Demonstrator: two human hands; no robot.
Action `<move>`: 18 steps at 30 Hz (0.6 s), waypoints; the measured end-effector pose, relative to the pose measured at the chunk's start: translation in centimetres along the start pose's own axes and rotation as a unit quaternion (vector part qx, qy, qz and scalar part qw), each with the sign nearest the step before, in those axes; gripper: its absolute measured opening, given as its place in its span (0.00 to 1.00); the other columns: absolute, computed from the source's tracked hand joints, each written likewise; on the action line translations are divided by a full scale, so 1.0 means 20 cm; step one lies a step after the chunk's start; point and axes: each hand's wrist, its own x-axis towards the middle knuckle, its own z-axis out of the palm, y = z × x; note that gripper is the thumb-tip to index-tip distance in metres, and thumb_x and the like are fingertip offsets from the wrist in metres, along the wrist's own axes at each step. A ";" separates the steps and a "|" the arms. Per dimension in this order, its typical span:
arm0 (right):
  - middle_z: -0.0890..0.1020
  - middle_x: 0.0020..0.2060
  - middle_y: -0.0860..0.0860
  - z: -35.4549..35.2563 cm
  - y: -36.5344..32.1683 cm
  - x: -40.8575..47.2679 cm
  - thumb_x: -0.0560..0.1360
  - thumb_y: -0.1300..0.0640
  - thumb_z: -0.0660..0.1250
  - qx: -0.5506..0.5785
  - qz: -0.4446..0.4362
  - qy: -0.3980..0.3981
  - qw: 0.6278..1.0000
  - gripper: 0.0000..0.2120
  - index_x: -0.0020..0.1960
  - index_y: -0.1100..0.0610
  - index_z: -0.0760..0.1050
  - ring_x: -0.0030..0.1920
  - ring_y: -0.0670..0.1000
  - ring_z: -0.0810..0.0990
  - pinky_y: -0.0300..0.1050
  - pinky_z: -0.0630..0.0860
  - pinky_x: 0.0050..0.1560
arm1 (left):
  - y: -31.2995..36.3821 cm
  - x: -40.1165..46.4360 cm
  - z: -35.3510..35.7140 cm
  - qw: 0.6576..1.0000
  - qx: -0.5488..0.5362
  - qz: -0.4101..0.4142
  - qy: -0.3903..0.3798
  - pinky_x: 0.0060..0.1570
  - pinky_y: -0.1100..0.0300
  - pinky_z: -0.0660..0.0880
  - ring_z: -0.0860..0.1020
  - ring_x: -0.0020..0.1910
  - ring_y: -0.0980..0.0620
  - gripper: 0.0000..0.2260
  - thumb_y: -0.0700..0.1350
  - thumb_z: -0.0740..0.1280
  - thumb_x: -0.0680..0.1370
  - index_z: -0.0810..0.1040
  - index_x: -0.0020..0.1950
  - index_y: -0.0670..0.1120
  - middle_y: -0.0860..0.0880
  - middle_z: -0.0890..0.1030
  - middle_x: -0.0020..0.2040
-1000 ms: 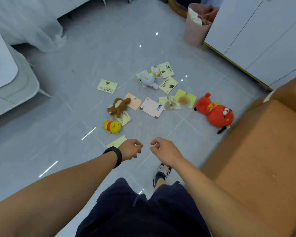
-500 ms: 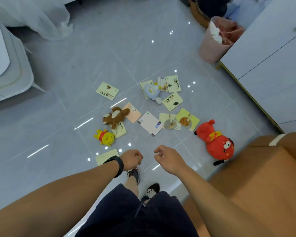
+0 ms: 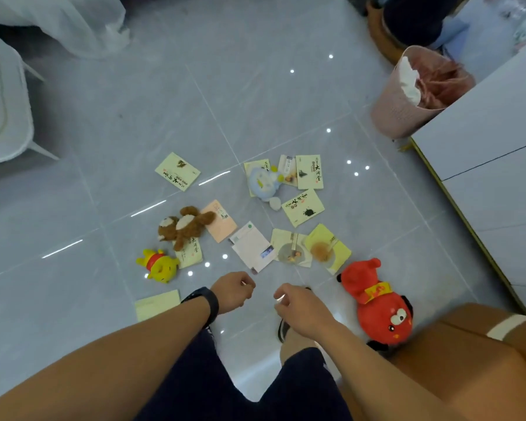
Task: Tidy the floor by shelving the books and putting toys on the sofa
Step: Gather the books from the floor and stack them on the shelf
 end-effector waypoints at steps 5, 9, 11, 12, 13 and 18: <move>0.79 0.59 0.47 -0.08 0.45 0.78 0.81 0.51 0.60 -0.107 -0.034 0.015 0.994 0.13 0.65 0.47 0.73 0.58 0.51 0.78 0.48 0.75 0.55 | 0.03 0.79 0.24 0.998 0.062 0.012 -0.029 0.58 0.57 0.77 0.79 0.55 0.48 0.12 0.46 0.62 0.80 0.78 0.62 0.51 0.48 0.79 0.59; 0.77 0.63 0.50 0.07 0.88 1.53 0.81 0.55 0.58 -0.256 -0.071 -0.017 0.964 0.14 0.66 0.48 0.71 0.58 0.54 0.78 0.48 0.72 0.48 | -0.17 1.57 0.33 0.951 0.291 0.044 -0.094 0.61 0.57 0.71 0.75 0.64 0.47 0.16 0.48 0.61 0.82 0.74 0.69 0.52 0.48 0.77 0.66; 0.76 0.63 0.51 0.17 1.05 1.88 0.81 0.57 0.58 -0.385 -0.130 -0.059 0.912 0.15 0.68 0.50 0.69 0.58 0.55 0.78 0.47 0.68 0.44 | -0.29 1.95 0.33 0.906 0.401 0.074 -0.112 0.57 0.56 0.70 0.75 0.65 0.46 0.18 0.49 0.61 0.81 0.71 0.71 0.54 0.48 0.75 0.68; 0.75 0.63 0.51 0.20 1.12 2.03 0.81 0.58 0.58 -0.442 -0.169 -0.087 0.877 0.16 0.69 0.51 0.69 0.59 0.56 0.78 0.47 0.67 0.43 | -0.32 2.12 0.31 0.883 0.443 0.102 -0.118 0.54 0.56 0.70 0.75 0.64 0.45 0.18 0.49 0.62 0.81 0.70 0.72 0.54 0.48 0.74 0.69; 0.75 0.63 0.51 0.19 1.16 2.11 0.81 0.58 0.59 -0.468 -0.178 -0.104 0.859 0.17 0.69 0.51 0.68 0.59 0.56 0.78 0.47 0.66 0.43 | -0.33 2.21 0.28 0.865 0.473 0.121 -0.119 0.52 0.56 0.69 0.75 0.63 0.44 0.19 0.48 0.62 0.81 0.69 0.73 0.54 0.48 0.74 0.68; 0.71 0.65 0.52 0.27 1.49 2.87 0.80 0.49 0.64 -0.494 -0.190 -0.048 0.847 0.22 0.72 0.51 0.65 0.59 0.57 0.75 0.49 0.69 0.46 | -0.54 3.04 0.12 0.733 0.631 0.252 -0.027 0.58 0.50 0.72 0.72 0.64 0.43 0.28 0.47 0.65 0.78 0.61 0.77 0.52 0.47 0.67 0.72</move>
